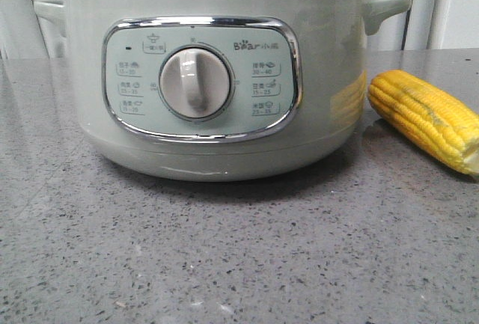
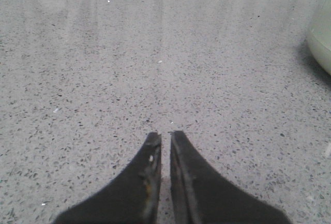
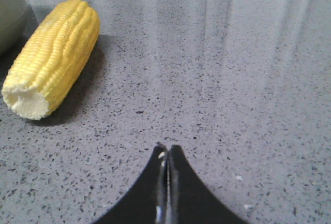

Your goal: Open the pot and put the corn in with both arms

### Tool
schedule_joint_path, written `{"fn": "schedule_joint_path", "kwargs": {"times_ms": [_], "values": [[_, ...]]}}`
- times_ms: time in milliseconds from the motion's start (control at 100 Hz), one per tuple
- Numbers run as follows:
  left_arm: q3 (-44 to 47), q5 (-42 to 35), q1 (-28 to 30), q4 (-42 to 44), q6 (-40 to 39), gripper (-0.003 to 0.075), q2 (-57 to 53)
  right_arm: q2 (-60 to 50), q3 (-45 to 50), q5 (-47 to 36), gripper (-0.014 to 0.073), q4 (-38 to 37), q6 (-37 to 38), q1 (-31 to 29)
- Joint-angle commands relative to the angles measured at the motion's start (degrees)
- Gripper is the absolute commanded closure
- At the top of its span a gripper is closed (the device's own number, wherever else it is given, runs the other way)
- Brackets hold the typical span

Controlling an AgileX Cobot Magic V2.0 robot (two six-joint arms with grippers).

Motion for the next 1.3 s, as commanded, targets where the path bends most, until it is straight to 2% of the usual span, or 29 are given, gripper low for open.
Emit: {"fn": "schedule_joint_path", "kwargs": {"times_ms": [0,650,820,1040,1290], "values": [[1.1,-2.1,-0.4,-0.5,-0.5,0.0741,-1.7,-1.3,1.0,-1.0,0.0664,0.0,-0.6,-0.3],[1.1,-2.1,-0.4,-0.5,-0.5,0.0741,-1.7,-1.3,1.0,-1.1,0.0664,0.0,-0.6,-0.3],[1.1,-5.2,-0.4,-0.4,-0.5,0.0741,-1.7,-1.3,1.0,-1.3,0.0664,0.0,-0.6,-0.3],[1.1,-10.0,-0.4,-0.3,-0.5,0.0741,-1.7,-1.3,1.0,-6.6,0.0664,0.0,-0.6,-0.3],[1.1,-11.1,-0.4,-0.3,-0.5,0.0741,-1.7,-1.3,1.0,-11.7,0.0664,0.0,-0.6,-0.3]]}}
